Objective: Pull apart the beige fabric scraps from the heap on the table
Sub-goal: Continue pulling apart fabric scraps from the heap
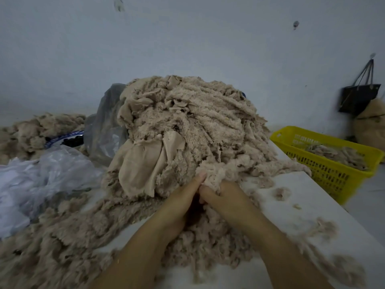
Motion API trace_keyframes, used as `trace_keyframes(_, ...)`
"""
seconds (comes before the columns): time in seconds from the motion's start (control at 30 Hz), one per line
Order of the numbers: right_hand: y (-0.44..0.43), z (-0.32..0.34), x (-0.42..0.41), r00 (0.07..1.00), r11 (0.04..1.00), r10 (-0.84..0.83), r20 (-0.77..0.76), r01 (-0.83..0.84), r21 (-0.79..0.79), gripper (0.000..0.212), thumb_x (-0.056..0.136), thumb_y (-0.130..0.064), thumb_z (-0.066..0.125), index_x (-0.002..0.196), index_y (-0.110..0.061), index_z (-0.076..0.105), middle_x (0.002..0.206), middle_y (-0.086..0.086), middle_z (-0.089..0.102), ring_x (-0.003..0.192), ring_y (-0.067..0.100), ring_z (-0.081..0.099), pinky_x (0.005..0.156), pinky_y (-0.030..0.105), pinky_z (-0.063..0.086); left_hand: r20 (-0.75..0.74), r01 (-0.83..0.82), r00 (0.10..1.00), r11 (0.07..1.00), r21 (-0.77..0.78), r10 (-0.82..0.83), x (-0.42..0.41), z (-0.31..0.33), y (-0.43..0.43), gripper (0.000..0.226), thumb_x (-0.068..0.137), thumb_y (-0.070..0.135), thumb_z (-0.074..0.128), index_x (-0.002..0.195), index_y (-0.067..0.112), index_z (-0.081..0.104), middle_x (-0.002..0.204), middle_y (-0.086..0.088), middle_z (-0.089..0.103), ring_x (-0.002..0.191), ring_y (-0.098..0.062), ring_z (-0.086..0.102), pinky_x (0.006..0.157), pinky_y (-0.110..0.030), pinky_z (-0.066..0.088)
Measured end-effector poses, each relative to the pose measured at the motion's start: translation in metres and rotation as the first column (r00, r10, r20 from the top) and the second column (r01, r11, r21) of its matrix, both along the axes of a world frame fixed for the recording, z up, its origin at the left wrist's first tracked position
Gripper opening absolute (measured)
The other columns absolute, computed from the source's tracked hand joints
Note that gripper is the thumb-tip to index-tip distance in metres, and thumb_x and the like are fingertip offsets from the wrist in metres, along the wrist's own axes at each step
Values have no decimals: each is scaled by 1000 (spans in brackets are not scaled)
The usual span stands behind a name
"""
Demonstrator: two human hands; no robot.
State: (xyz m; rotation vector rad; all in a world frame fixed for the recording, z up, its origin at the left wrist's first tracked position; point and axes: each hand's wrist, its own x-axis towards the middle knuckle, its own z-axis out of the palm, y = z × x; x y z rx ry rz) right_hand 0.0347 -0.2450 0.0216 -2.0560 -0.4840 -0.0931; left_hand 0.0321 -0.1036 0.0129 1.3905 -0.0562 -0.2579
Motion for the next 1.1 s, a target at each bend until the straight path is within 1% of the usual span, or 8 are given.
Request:
trace_keyframes(0.13, 9, 3, -5, 973, 917, 43, 229, 53, -395, 43, 84, -51, 45, 54, -21, 41, 48, -4, 42, 44, 10, 39, 46, 28, 29, -79, -4, 997, 989, -146, -8, -4, 7, -1, 57, 66, 71, 71, 104, 30, 79, 119, -7, 73, 110, -19, 69, 91, -32, 54)
trace_keyframes(0.23, 17, -1, -8, 961, 905, 99, 259, 22, -425, 40, 77, -54, 39, 53, -23, 41, 47, -4, 44, 46, 11, 44, 45, 24, 27, -124, -119, 988, 976, -185, 97, -2, 9, 1, 43, 69, 51, 77, 96, 18, 81, 103, -15, 76, 97, -24, 74, 71, -28, 59)
trace_keyframes(0.43, 16, -9, 2, 976, 970, -144, -166, 172, 170, 45, 97, -53, 49, 75, -14, 56, 70, 5, 59, 63, 11, 58, 61, 23, 46, -43, -165, 986, 913, -372, 161, -6, 9, -1, 23, 84, 27, 65, 93, 13, 81, 109, -14, 75, 100, -23, 73, 73, -28, 60)
trace_keyframes(0.6, 19, -15, 8, 976, 909, -148, -159, 198, 367, 28, 102, -46, 44, 91, -32, 65, 84, -9, 71, 79, 2, 66, 70, 17, 51, -80, -200, 978, 761, -617, 192, 0, 8, -1, 29, 89, 22, 58, 111, 6, 68, 101, -11, 75, 88, -19, 74, 74, -26, 60)
trace_keyframes(0.77, -14, -9, 27, 857, 552, -136, -497, 482, 680, 35, 101, -49, 46, 119, -28, 68, 106, 0, 75, 96, 19, 71, 91, 43, 55, -243, -372, 919, 482, -793, 310, 11, 11, 30, 4, 90, 12, 54, 90, 10, 58, 74, -2, 66, 58, -7, 62, 50, -18, 51)
trace_keyframes(0.93, -25, -7, 33, 843, 293, -102, -528, 533, 794, 38, 103, -40, 48, 119, -9, 63, 65, 0, 69, 55, 12, 65, 53, 27, 54, -289, -473, 836, 345, -811, 467, 16, 8, 52, 23, 106, 10, 40, 108, 2, 62, 95, -9, 76, 83, -13, 75, 67, -19, 59)
trace_keyframes(1.0, -31, -7, 34, 841, 226, -176, -512, 540, 811, 37, 104, -36, 47, 131, -13, 59, 67, -2, 71, 54, 9, 66, 49, 23, 53, -278, -509, 799, 355, -784, 533, 18, 6, 57, 23, 106, 12, 42, 116, 2, 61, 114, -9, 72, 101, -15, 72, 77, -21, 58)
trace_keyframes(1.1, -30, -7, 31, 871, 295, -233, -433, 487, 822, 43, 104, -30, 49, 146, -19, 45, 86, 0, 72, 57, 7, 67, 51, 22, 54, -102, -539, 777, 572, -619, 622, 17, 5, 48, 33, 106, 19, 46, 135, 8, 54, 135, -1, 58, 117, -9, 60, 92, -26, 52)
